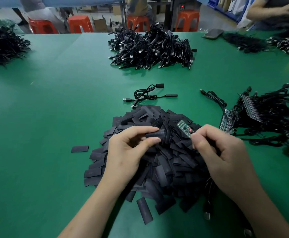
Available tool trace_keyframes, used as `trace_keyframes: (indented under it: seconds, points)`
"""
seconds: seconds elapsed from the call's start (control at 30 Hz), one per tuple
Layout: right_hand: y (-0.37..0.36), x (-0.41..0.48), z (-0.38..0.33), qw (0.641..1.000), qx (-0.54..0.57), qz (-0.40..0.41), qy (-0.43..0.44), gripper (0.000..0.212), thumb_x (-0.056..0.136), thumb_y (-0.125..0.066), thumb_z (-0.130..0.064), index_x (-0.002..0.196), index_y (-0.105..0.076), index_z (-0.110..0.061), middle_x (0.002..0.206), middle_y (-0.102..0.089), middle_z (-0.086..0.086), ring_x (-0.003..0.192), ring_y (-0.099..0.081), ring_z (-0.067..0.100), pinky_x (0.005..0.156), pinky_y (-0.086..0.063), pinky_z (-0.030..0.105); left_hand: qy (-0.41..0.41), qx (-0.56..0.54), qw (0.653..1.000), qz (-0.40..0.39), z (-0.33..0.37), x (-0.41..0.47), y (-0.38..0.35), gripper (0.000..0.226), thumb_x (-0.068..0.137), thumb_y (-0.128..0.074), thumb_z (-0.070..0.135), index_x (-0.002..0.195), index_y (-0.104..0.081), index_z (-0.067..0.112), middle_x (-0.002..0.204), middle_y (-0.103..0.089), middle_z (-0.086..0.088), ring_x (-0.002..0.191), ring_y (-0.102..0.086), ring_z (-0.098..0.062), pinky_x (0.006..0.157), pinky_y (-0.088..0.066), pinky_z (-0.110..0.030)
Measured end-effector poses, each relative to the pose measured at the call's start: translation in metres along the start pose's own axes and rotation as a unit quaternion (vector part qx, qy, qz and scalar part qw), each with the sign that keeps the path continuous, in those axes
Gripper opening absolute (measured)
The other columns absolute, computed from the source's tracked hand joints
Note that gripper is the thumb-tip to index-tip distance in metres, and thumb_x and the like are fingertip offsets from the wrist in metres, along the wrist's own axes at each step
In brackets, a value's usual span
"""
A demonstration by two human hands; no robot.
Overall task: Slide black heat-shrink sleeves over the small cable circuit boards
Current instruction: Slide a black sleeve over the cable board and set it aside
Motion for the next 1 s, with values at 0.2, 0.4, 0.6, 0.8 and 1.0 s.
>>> trace_keyframes:
  seconds: [0.2,0.4,0.6,0.8,1.0]
  points:
    - [-0.017,-0.002,0.004,0.996,-0.033,-0.079,-0.017,0.034,0.096,-0.047,-0.046,0.069,-0.049,-0.026,0.058,-0.039,0.001,0.052,-0.037,0.008,0.051,-0.026,0.022,-0.002,-0.009,1.0,-0.016,0.0,0.0,-0.003,0.021,0.075,-0.082,0.035,0.095,-0.081,0.036,0.087,-0.078,-0.003,0.083,-0.07,-0.038,0.082,-0.059,-0.053]
    - [-0.019,-0.001,0.003,0.994,-0.031,-0.102,-0.017,0.034,0.098,-0.054,-0.037,0.067,-0.048,-0.022,0.055,-0.036,-0.005,0.051,-0.035,0.008,0.052,-0.024,0.02,-0.009,-0.011,1.0,-0.027,0.003,0.001,-0.003,0.018,0.077,-0.082,0.026,0.093,-0.081,0.035,0.086,-0.078,-0.001,0.08,-0.072,-0.032,0.081,-0.06,-0.041]
    - [-0.02,-0.004,0.004,0.987,-0.045,-0.153,-0.016,0.035,0.096,-0.053,-0.041,0.07,-0.055,-0.019,0.056,-0.045,0.002,0.051,-0.038,0.012,0.05,-0.025,0.019,-0.103,0.108,0.986,-0.08,0.018,0.005,-0.002,0.021,0.08,-0.082,0.021,0.098,-0.079,0.032,0.092,-0.074,0.014,0.088,-0.07,-0.014,0.079,-0.053,-0.027]
    - [-0.024,-0.006,0.007,0.983,-0.055,-0.175,-0.017,0.032,0.095,-0.054,-0.042,0.069,-0.053,-0.024,0.054,-0.041,-0.01,0.05,-0.037,0.007,0.05,-0.026,0.017,-0.131,0.129,0.972,-0.144,0.019,0.005,-0.003,0.02,0.081,-0.083,0.019,0.1,-0.081,0.022,0.095,-0.075,0.007,0.09,-0.071,-0.02,0.08,-0.054,-0.035]
    - [-0.023,-0.004,0.011,0.983,-0.046,-0.177,-0.03,0.032,0.1,-0.057,-0.038,0.07,-0.057,-0.026,0.056,-0.046,-0.001,0.051,-0.038,0.007,0.05,-0.026,0.018,-0.125,0.142,0.967,-0.172,0.018,0.004,-0.005,0.022,0.08,-0.085,0.016,0.1,-0.081,0.024,0.095,-0.075,0.007,0.091,-0.072,-0.019,0.083,-0.056,-0.032]
Point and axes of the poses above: each hand's wrist, its own x-axis towards the middle knuckle, its own y-axis out of the back of the hand, z = x × y, the point moved 8 cm from there along x, towards the middle knuckle
